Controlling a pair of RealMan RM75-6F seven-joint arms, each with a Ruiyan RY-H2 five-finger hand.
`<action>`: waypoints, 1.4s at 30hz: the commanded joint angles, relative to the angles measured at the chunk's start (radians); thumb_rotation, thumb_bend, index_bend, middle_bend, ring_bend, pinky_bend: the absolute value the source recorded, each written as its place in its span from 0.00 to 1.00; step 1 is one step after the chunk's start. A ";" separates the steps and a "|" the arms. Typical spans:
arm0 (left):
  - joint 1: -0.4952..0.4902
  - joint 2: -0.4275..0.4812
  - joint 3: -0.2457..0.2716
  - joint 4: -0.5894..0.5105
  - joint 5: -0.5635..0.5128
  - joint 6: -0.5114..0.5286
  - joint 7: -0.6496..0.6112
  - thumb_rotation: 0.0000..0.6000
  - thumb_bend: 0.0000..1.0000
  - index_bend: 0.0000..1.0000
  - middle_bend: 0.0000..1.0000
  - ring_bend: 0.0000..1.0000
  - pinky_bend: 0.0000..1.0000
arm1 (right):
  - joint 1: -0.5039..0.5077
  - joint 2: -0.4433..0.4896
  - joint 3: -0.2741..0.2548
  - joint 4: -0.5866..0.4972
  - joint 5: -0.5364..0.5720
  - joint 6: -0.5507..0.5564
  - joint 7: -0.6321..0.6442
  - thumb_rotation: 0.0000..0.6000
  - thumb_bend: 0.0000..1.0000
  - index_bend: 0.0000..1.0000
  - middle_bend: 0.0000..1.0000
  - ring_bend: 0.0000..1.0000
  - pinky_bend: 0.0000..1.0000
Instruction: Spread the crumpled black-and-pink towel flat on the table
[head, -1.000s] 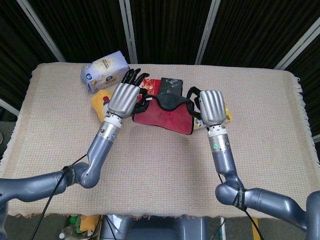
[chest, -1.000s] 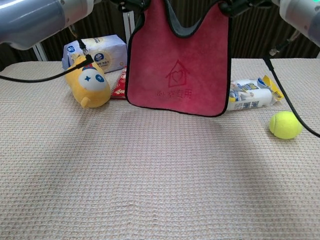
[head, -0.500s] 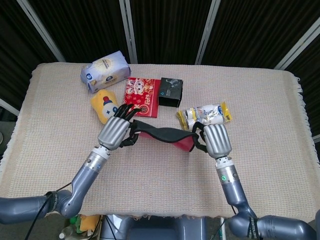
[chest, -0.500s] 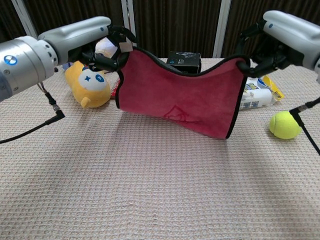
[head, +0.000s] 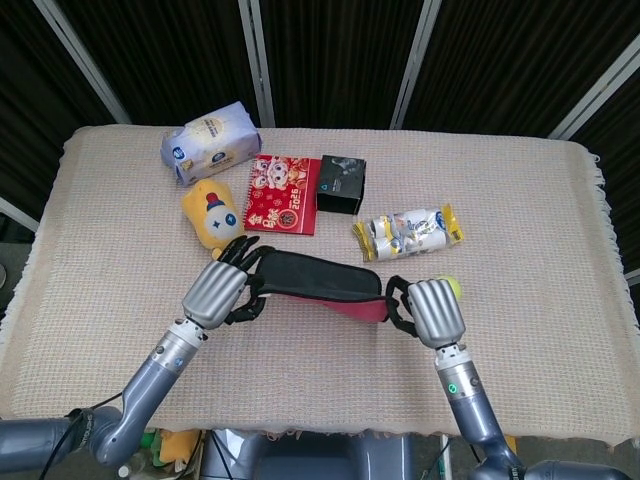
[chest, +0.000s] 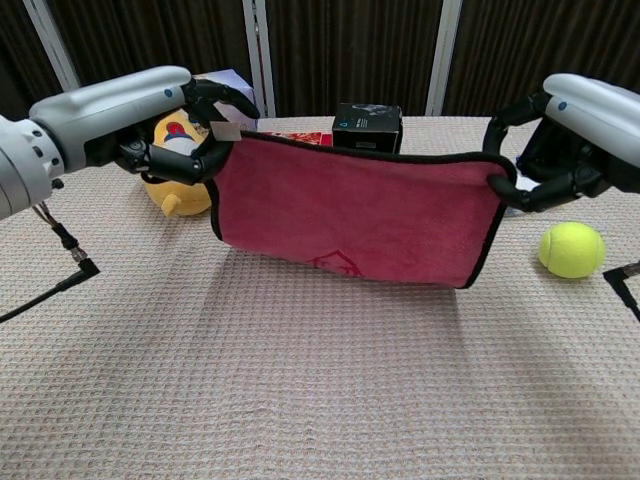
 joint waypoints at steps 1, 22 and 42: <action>0.012 0.005 0.016 -0.007 0.013 0.000 0.001 1.00 0.60 0.73 0.13 0.00 0.00 | -0.014 -0.002 -0.015 -0.003 -0.017 0.001 0.002 1.00 0.64 0.66 1.00 1.00 0.94; 0.092 0.053 0.091 -0.058 0.137 0.011 -0.042 1.00 0.60 0.74 0.13 0.00 0.00 | -0.095 -0.005 -0.061 -0.041 -0.105 0.018 -0.030 1.00 0.64 0.66 1.00 1.00 0.94; 0.134 0.068 0.122 -0.096 0.177 -0.008 0.011 1.00 0.60 0.74 0.13 0.00 0.00 | -0.161 -0.007 -0.102 -0.014 -0.141 -0.012 -0.004 1.00 0.64 0.66 1.00 1.00 0.94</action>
